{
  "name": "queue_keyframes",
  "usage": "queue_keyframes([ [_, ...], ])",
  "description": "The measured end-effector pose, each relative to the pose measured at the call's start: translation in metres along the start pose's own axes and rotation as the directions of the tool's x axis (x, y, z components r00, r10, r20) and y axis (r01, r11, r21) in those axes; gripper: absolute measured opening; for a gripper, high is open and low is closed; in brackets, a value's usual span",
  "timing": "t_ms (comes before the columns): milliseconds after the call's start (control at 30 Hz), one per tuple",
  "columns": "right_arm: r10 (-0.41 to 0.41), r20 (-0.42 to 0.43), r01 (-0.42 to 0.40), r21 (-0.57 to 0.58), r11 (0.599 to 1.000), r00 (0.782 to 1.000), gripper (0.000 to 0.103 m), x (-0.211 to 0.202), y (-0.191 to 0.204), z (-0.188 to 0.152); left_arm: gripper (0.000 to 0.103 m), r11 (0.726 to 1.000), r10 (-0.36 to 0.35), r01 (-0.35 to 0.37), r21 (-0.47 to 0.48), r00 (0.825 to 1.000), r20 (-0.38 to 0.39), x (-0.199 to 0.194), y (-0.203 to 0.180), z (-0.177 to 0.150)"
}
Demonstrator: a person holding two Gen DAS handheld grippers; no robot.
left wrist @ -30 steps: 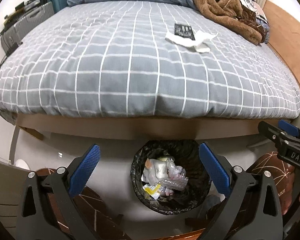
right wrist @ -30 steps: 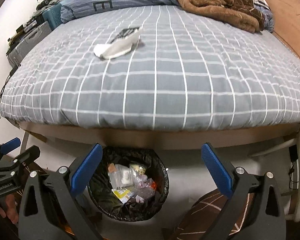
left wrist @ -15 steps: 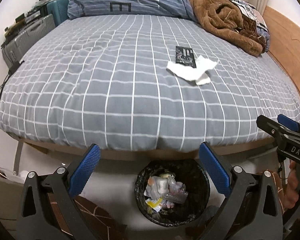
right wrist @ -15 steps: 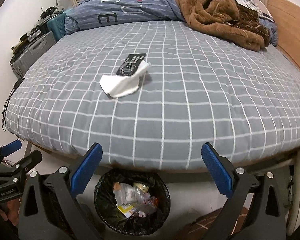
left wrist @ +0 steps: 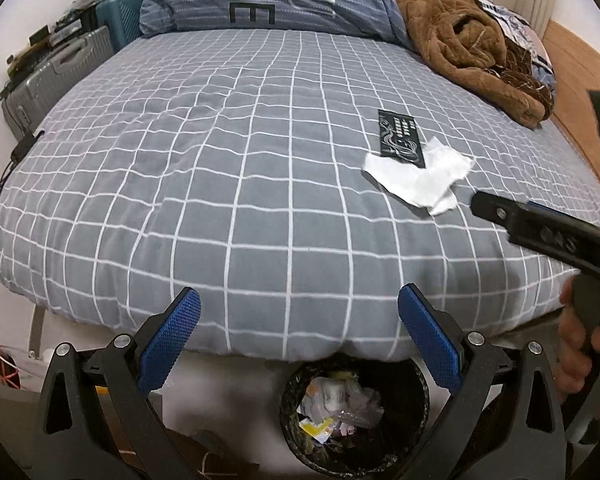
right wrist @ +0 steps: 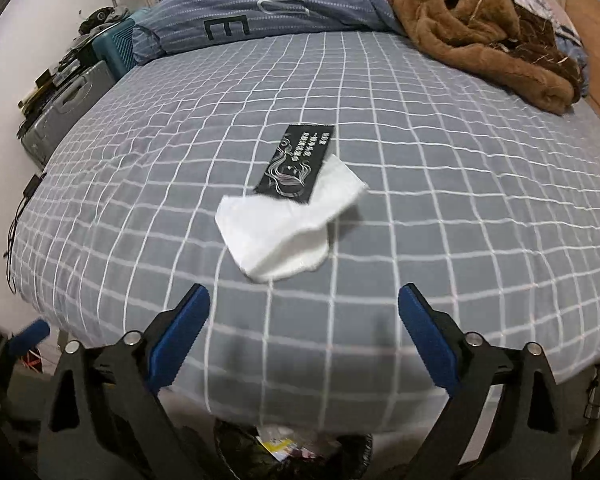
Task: Collect trash
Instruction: 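Grasp the white tissue with the right tool while the left tool grasps the black sachet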
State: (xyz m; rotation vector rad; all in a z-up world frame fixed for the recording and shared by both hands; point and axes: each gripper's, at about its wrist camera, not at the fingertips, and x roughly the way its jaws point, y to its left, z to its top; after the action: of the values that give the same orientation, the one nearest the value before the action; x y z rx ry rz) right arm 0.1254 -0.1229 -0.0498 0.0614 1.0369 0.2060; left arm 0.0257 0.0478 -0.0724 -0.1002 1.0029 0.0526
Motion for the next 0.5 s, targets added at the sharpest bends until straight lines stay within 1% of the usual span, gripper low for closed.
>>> queue_keyframes([
  [133,0.004,-0.044,-0.002,0.028,1.0,0.999,0.081,0.032,0.003,0.02,0.097,1.0,0.006,-0.006,-0.006,1.0,-0.009,0.008,0.005,0.008],
  [200,0.005,-0.061,-0.002,0.043,0.999,0.998,0.079,0.043,0.003,0.025,0.097,1.0,0.008,-0.009,-0.006,1.0,-0.015,0.011,0.007,0.009],
  [267,0.019,-0.085,-0.014,0.059,0.998,0.996,0.074,0.058,0.003,0.03,0.097,1.0,0.009,-0.009,-0.009,1.0,-0.022,0.015,0.01,0.01],
  [300,0.02,-0.089,-0.015,0.06,0.998,0.996,0.072,0.061,0.003,0.031,0.097,1.0,0.009,-0.009,-0.01,1.0,-0.025,0.017,0.01,0.01],
  [367,0.024,-0.104,-0.018,0.061,0.998,0.994,0.062,0.071,0.004,0.033,0.097,1.0,0.012,-0.012,-0.009,0.999,-0.031,0.021,0.012,0.011],
  [400,0.03,-0.113,-0.023,0.062,0.998,0.993,0.06,0.075,0.005,0.034,0.097,1.0,0.012,-0.013,-0.01,0.999,-0.034,0.022,0.012,0.012],
  [433,0.032,-0.121,-0.024,0.065,0.998,0.992,0.054,0.078,0.004,0.034,0.097,1.0,0.012,-0.012,-0.012,0.999,-0.037,0.024,0.013,0.013],
  [467,0.034,-0.13,-0.025,0.068,0.997,0.991,0.046,0.081,0.005,0.034,0.097,1.0,0.012,-0.013,-0.013,0.999,-0.04,0.027,0.013,0.014],
  [500,0.037,-0.138,-0.028,0.073,0.997,0.99,0.042,0.084,0.004,0.035,0.097,1.0,0.013,-0.013,-0.013,0.999,-0.042,0.028,0.013,0.014],
])
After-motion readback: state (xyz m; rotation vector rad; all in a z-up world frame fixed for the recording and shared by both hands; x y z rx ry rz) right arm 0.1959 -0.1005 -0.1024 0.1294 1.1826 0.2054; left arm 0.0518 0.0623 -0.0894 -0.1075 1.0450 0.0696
